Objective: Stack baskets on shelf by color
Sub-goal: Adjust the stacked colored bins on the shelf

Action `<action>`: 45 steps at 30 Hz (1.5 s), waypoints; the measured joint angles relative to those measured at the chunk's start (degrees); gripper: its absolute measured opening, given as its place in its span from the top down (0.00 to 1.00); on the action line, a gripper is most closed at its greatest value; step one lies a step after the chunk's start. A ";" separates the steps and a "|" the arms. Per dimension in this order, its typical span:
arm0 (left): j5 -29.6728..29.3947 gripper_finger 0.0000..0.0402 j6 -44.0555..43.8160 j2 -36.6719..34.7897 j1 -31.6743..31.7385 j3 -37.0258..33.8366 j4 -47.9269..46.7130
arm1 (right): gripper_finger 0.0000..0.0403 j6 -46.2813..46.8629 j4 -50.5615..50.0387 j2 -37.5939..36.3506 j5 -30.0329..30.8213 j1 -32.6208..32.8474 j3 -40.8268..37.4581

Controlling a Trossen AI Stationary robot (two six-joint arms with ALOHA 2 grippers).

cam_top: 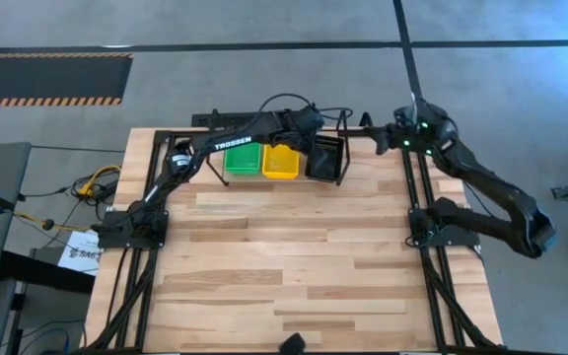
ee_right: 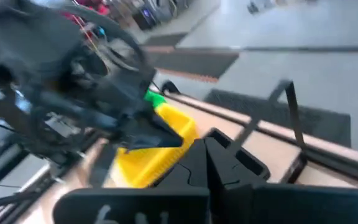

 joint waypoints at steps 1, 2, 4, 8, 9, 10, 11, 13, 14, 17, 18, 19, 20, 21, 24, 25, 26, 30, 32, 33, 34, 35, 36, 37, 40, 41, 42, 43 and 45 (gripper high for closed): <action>-1.01 1.00 0.32 -0.12 0.11 0.04 -0.14 | 1.00 0.17 -0.58 -1.76 0.01 0.13 0.00; -1.88 1.00 0.52 -0.14 0.24 0.04 -0.34 | 1.00 0.23 -0.44 -3.40 0.01 0.35 0.00; -2.85 1.00 0.48 -0.03 0.46 -0.02 -1.36 | 1.00 0.47 -0.72 -6.86 0.01 0.75 0.00; -3.02 1.00 0.02 0.36 0.98 -0.05 -1.83 | 1.00 1.76 -1.49 -12.49 0.02 1.16 0.00; -2.96 1.00 -0.16 0.43 1.17 -0.05 -1.80 | 1.00 1.80 -1.62 -13.53 0.01 1.16 0.00; -2.99 1.00 -0.72 0.45 1.22 -0.05 -1.54 | 1.00 2.00 -1.54 -14.52 0.03 1.16 0.00; -2.96 1.00 -1.07 0.45 1.24 -0.05 -0.96 | 1.00 2.37 -2.12 -15.51 0.05 1.16 0.00; -2.02 1.00 -1.12 0.46 1.30 0.37 0.86 | 1.00 2.84 -3.65 -16.75 0.10 1.14 0.00; -0.65 1.00 -1.12 0.49 1.30 0.88 1.30 | 1.00 2.86 -4.37 -17.22 0.13 1.14 0.00; 1.43 1.00 -1.14 0.49 1.13 1.40 4.63 | 1.00 2.94 -7.10 -17.85 0.32 1.14 0.00; 1.55 1.00 -1.14 0.49 0.95 1.40 4.83 | 1.00 2.96 -7.79 -17.83 0.36 1.14 0.00; 1.59 1.00 -1.16 0.49 0.88 1.36 4.91 | 1.00 2.96 -8.38 -17.79 0.36 1.15 0.00; 1.60 1.00 -1.28 0.49 0.79 1.35 4.90 | 1.00 2.96 -8.77 -17.73 0.39 1.16 0.00; 1.58 1.00 -1.50 0.49 0.72 1.35 4.80 | 1.00 2.96 -9.02 -17.68 0.43 1.16 0.00; 1.34 1.00 -1.63 0.49 0.46 0.79 4.36 | 1.00 2.83 -8.70 -17.74 0.47 1.16 0.00; 1.28 1.00 -1.84 0.49 0.41 0.33 4.28 | 1.00 2.83 -8.59 -17.74 0.47 1.16 0.00; 1.13 1.00 -2.33 0.49 0.38 0.02 4.17 | 1.00 2.84 -8.59 -17.74 0.48 1.16 0.00; 1.01 1.00 -3.27 0.47 0.33 -0.78 4.50 | 1.00 2.83 -8.47 -17.72 0.47 1.16 0.00; 0.53 1.00 -3.61 0.51 0.32 -0.92 4.17 | 1.00 2.83 -8.47 -17.74 0.45 1.16 0.00; -0.06 1.00 -3.62 0.52 0.31 -0.92 4.48 | 1.00 2.83 -8.47 -17.74 0.45 1.16 0.00; -0.50 1.00 -3.62 0.51 0.31 -0.92 4.85 | 1.00 2.83 -8.47 -17.74 0.45 1.16 0.00; -0.68 1.00 -3.61 0.49 0.31 -0.90 4.95 | 1.00 2.83 -8.47 -17.72 0.44 1.16 0.00; -0.77 1.00 -3.61 0.49 0.31 -0.90 4.84 | 1.00 2.83 -8.47 -17.73 0.43 1.16 0.00; -0.81 1.00 -3.63 0.49 0.42 -0.92 4.67 | 1.00 2.83 -8.47 -17.74 0.42 1.16 0.00; -2.18 1.00 -3.61 0.49 0.59 -0.92 4.80 | 1.00 2.83 -8.47 -17.74 0.32 1.16 0.00; -2.89 1.00 -3.61 0.49 0.62 -0.92 4.83 | 1.00 2.83 -8.47 -17.74 0.30 1.16 0.00; -3.45 1.00 -3.47 0.49 0.70 -0.92 4.81 | 1.00 2.83 -8.47 -17.74 0.30 1.16 0.00; -3.60 1.00 -3.38 0.49 0.86 -0.92 4.86 | 1.00 2.83 -8.47 -17.74 0.30 1.16 0.00; -3.00 1.00 -3.58 0.49 1.17 -0.92 5.00 | 1.00 2.83 -8.47 -17.74 0.27 1.16 0.00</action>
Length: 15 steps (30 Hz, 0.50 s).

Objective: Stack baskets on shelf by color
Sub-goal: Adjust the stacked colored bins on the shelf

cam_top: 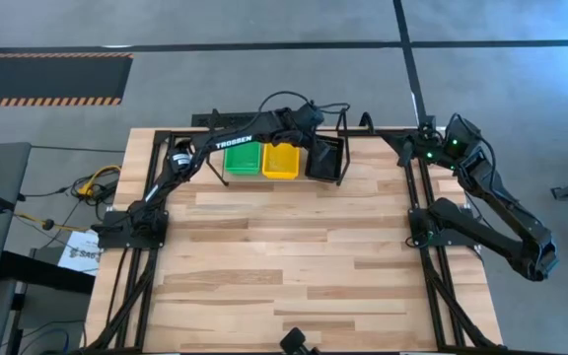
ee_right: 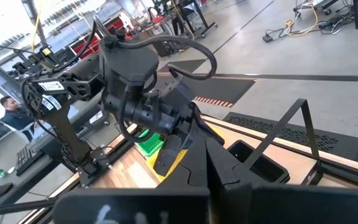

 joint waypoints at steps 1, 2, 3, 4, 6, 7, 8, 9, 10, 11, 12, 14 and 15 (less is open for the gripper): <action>0.54 1.00 -0.21 0.00 0.06 0.00 -0.29 | 1.00 0.00 0.00 0.00 0.00 0.00 0.00; 0.70 1.00 -0.27 0.00 0.08 0.00 -0.85 | 1.00 0.00 0.00 0.00 -0.02 0.00 0.00; 0.48 1.00 -0.25 0.00 0.10 0.00 -1.25 | 1.00 0.00 0.00 0.00 -0.02 0.00 0.00; -0.18 1.00 -0.03 0.00 0.04 0.00 -1.23 | 1.00 0.00 0.00 0.00 -0.02 0.12 0.00; -0.70 1.00 0.02 0.00 -0.07 0.00 -0.99 | 1.00 -0.01 0.00 0.00 -0.02 0.55 0.00; -0.58 1.00 -0.02 0.00 -0.16 0.00 -1.05 | 1.00 0.00 0.00 0.00 -0.02 0.82 0.00; -0.32 1.00 -0.06 0.00 -0.16 0.00 -1.41 | 1.00 0.00 0.00 0.00 -0.02 1.08 0.00; -0.09 1.00 -0.15 0.00 -0.20 0.01 -1.78 | 1.00 0.00 0.00 0.00 -0.04 1.31 0.00; -0.08 1.00 -0.29 0.12 -0.34 0.01 -1.89 | 1.00 -0.01 0.00 0.00 -0.04 1.66 0.00; -0.42 1.00 -0.27 0.63 -0.69 0.13 -1.52 | 1.00 -0.01 0.00 0.00 -0.04 1.94 0.00; -0.45 1.00 -0.27 1.02 -0.77 0.17 -1.11 | 1.00 -0.02 -0.05 0.00 -0.05 2.14 0.00; -0.39 1.00 -0.32 1.45 -1.01 0.20 -2.45 | 1.00 -0.02 -1.35 0.07 0.35 2.50 0.00; -0.11 1.00 -0.35 1.46 -1.11 0.24 -1.83 | 1.00 -0.11 -3.30 0.31 1.77 2.52 0.00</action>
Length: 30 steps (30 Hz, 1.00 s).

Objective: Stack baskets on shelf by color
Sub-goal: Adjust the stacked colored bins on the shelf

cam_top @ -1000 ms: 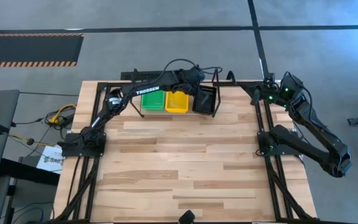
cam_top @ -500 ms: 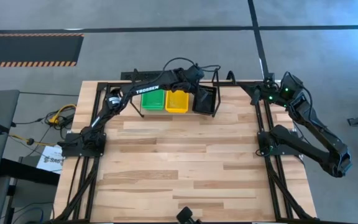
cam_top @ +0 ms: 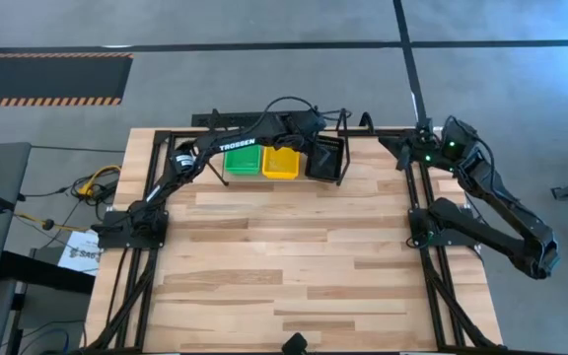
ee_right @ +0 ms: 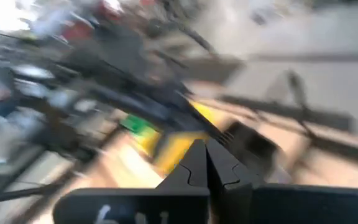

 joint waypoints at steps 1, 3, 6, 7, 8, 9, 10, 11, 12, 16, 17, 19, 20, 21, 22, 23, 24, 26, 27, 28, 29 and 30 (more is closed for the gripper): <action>0.04 1.00 -0.05 -0.07 -0.15 0.21 0.55 | 1.00 -0.31 -2.94 0.42 2.08 -0.10 0.02; 0.05 1.00 -0.05 -0.30 -0.36 0.35 0.50 | 1.00 -1.67 -9.61 2.23 5.87 -0.48 0.04; 0.14 1.00 -0.07 -0.36 -0.49 0.29 -0.33 | 1.00 -3.72 -16.63 6.47 8.31 -0.94 -0.02; 0.18 1.00 -0.09 -0.41 -0.51 0.29 -0.13 | 1.00 -4.67 -17.07 8.31 8.32 -1.05 -0.02; 0.16 1.00 -0.09 -0.48 -0.49 0.56 -0.56 | 1.00 -5.65 -16.50 10.20 8.32 -1.04 -0.15; 0.18 1.00 -0.08 -0.48 -0.49 1.48 -1.96 | 1.00 -6.61 -14.77 12.18 8.27 -1.03 -0.64; 0.12 1.00 -0.09 -0.48 -0.49 2.48 -3.49 | 1.00 -7.28 -12.76 14.25 8.29 -1.05 -1.14; 0.08 1.00 -0.09 -0.55 -0.52 3.30 -4.30 | 1.00 -7.60 -10.02 16.39 8.23 -1.27 -1.89; 0.03 1.00 -0.07 -0.62 -0.56 4.14 -5.00 | 1.00 -7.91 -7.35 18.61 8.19 -1.66 -2.46; -0.72 1.00 0.05 -0.63 -0.66 9.47 -12.73 | 1.00 -8.94 0.71 27.64 3.77 -4.87 -4.67; -1.43 1.00 0.29 -0.75 -0.78 10.52 -13.84 | 1.00 -9.20 3.25 30.10 1.42 -5.86 -5.42; -2.78 1.00 0.83 -2.40 -1.05 9.78 -15.22 | 1.00 -9.12 8.95 35.07 -3.66 -7.45 -7.09; -3.19 1.00 0.85 -2.93 -1.10 9.64 -16.85 | 1.00 -8.42 11.04 37.59 -5.28 -8.18 -7.64; -3.92 1.00 0.87 -3.41 -1.34 9.62 -17.51 | 1.00 -8.05 13.27 39.63 -6.51 -8.79 -8.03; -4.21 1.00 0.84 -4.12 -1.36 9.63 -18.33 | 1.00 -7.85 15.14 41.28 -8.00 -9.45 -8.09; -4.88 1.00 0.71 -4.65 -1.40 9.63 -19.91 | 1.00 -7.22 17.53 42.64 -9.68 -10.09 -8.07; -5.58 1.00 0.51 -5.18 -1.49 9.64 -20.47 | 1.00 -6.49 20.02 43.76 -11.66 -10.69 -8.02; -6.28 1.00 0.28 -5.86 -1.55 9.66 -21.52 | 1.00 -4.77 24.94 45.41 -16.04 -11.64 -8.02; -6.42 1.00 0.26 -6.02 -1.58 9.67 -21.64 | 1.00 -3.70 27.80 46.04 -17.80 -12.01 -8.02; -6.40 1.00 0.24 -6.09 -1.56 9.64 -21.69 | 1.00 -2.48 30.71 46.53 -19.09 -12.34 -8.00; -6.42 1.00 0.24 -6.10 -1.56 9.64 -21.82 | 1.00 -1.21 32.85 46.87 -19.90 -12.76 -7.95; -6.40 1.00 0.24 -6.14 -1.56 9.64 -21.77 | 1.00 -0.31 34.31 47.15 -20.15 -13.17 -7.93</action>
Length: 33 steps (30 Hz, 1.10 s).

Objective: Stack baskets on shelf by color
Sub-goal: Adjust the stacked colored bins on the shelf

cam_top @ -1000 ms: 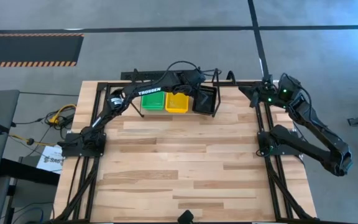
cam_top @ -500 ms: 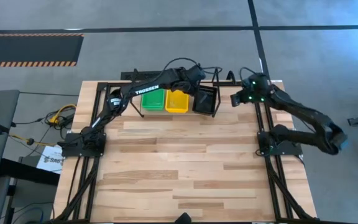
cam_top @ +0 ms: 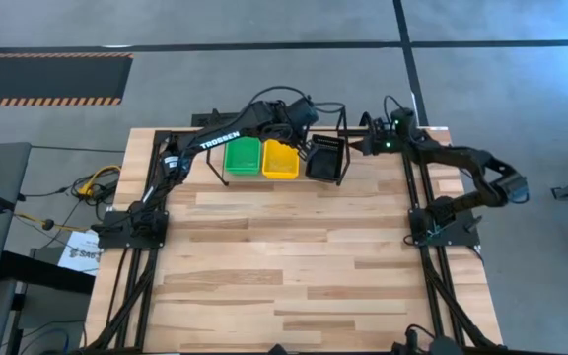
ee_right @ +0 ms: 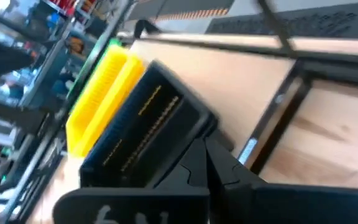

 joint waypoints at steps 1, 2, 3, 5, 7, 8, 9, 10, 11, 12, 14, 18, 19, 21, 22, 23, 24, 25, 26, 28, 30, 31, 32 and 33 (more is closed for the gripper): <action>0.02 1.00 0.00 -0.04 0.00 0.00 0.02 | 1.00 0.47 0.80 0.27 0.01 -0.36 0.00; 0.00 1.00 0.00 -0.08 0.02 0.00 0.02 | 1.00 0.62 0.71 0.38 0.07 -0.65 0.00; -0.02 1.00 0.00 -0.08 0.02 0.00 0.02 | 1.00 0.44 0.19 0.39 0.11 -0.94 -0.01; 0.00 1.00 0.13 -0.08 0.02 0.00 0.06 | 1.00 -0.49 -0.70 0.37 0.19 -1.33 -0.02; 0.01 1.00 0.33 -0.08 0.02 0.00 0.20 | 1.00 -0.92 -1.43 0.62 0.39 -1.35 -0.02; 0.00 1.00 0.33 -0.08 0.02 0.00 0.23 | 1.00 -0.93 -1.00 1.13 0.40 -1.36 -0.02; 0.01 1.00 0.33 -0.08 0.02 0.00 0.22 | 1.00 -0.86 -0.52 1.82 0.40 -1.24 -0.02; 0.02 1.00 0.33 -0.08 0.02 0.00 0.22 | 1.00 -0.66 -0.30 2.75 0.40 -0.98 -0.02; 0.03 1.00 0.31 -0.08 0.02 0.00 0.22 | 1.00 -0.67 0.03 3.90 0.40 -0.61 -0.02; 0.02 1.00 0.33 -0.08 0.02 0.00 0.20 | 1.00 -0.59 0.32 4.99 0.38 -0.09 -0.02; 0.11 1.00 0.32 -0.08 0.02 0.00 0.19 | 1.00 0.06 1.71 7.21 0.35 1.18 -0.02; 0.17 1.00 0.31 -0.08 0.02 0.00 0.19 | 1.00 3.51 8.99 10.46 0.29 3.33 -0.02; 0.17 1.00 0.31 -0.08 0.02 0.00 0.17 | 1.00 4.59 10.89 10.97 0.29 3.67 0.00; 0.19 1.00 0.32 -0.08 0.02 0.00 0.16 | 1.00 6.42 13.46 11.81 0.15 4.11 0.33; 0.19 1.00 0.33 -0.08 0.02 0.00 0.15 | 1.00 6.71 13.93 12.05 0.11 4.30 0.76; 0.23 1.00 0.33 -0.08 0.02 0.00 0.13 | 1.00 6.82 14.03 12.15 0.08 4.45 1.20; 0.35 1.00 0.33 -0.08 0.02 0.00 0.13 | 1.00 6.82 14.18 12.33 0.02 4.76 1.61; 0.42 1.00 0.33 -0.08 0.02 0.00 0.11 | 1.00 6.83 14.15 12.50 0.01 4.94 1.98; 0.48 1.00 0.33 -0.08 0.02 0.00 0.11 | 1.00 6.86 13.99 12.56 0.02 5.13 2.22; 0.50 1.00 0.33 -0.08 0.02 0.00 0.09 | 1.00 6.87 14.00 12.54 0.00 5.41 2.61; 0.50 1.00 0.33 -0.08 0.02 -0.01 -0.05 | 1.00 6.94 14.02 12.40 -0.05 5.41 2.73; 0.50 1.00 0.33 -0.08 0.02 -0.02 -0.12 | 1.00 7.02 13.85 12.23 -0.06 5.38 2.73; 0.50 1.00 0.33 -0.08 0.02 -0.02 -0.36 | 1.00 7.04 13.78 11.99 -0.03 5.29 2.73; 0.50 1.00 0.33 -0.08 0.02 -0.01 -0.73 | 1.00 7.04 13.72 11.59 0.00 5.24 2.73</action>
